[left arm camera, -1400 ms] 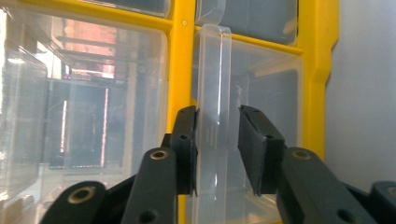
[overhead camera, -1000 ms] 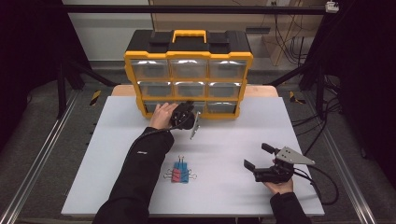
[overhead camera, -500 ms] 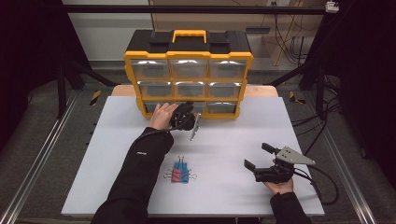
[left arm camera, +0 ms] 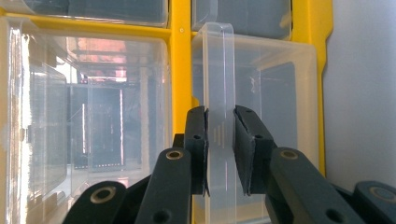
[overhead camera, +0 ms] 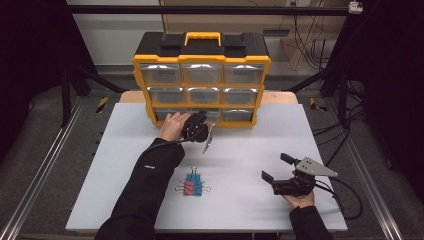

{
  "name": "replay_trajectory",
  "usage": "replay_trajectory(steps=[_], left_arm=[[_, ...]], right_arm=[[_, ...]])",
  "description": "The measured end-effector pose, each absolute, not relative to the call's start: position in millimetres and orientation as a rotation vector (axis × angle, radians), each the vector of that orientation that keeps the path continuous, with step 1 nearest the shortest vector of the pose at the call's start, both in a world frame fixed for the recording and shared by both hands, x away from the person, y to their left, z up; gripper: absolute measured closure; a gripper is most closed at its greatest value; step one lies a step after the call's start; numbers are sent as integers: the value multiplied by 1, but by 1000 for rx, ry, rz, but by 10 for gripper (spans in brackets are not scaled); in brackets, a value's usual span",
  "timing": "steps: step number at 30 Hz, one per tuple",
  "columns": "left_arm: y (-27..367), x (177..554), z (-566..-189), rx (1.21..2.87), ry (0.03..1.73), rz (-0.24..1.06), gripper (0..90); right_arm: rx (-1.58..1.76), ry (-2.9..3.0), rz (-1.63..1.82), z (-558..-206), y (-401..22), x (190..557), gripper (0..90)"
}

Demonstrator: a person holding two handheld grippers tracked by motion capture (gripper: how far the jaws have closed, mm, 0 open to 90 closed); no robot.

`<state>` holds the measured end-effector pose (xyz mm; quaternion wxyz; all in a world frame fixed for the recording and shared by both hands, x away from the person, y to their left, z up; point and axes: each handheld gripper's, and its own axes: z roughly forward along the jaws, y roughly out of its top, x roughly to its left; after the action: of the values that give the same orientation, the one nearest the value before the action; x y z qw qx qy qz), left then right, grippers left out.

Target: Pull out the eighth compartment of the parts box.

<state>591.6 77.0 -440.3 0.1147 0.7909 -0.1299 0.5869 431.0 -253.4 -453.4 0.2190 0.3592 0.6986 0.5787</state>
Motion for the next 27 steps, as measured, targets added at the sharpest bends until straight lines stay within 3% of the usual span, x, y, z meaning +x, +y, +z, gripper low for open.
replay_trajectory(steps=[27], left_arm=[[78,561,-439,2328,-430,1755,749]], right_arm=[[978,1932,1600,-454,-254,431,5]])
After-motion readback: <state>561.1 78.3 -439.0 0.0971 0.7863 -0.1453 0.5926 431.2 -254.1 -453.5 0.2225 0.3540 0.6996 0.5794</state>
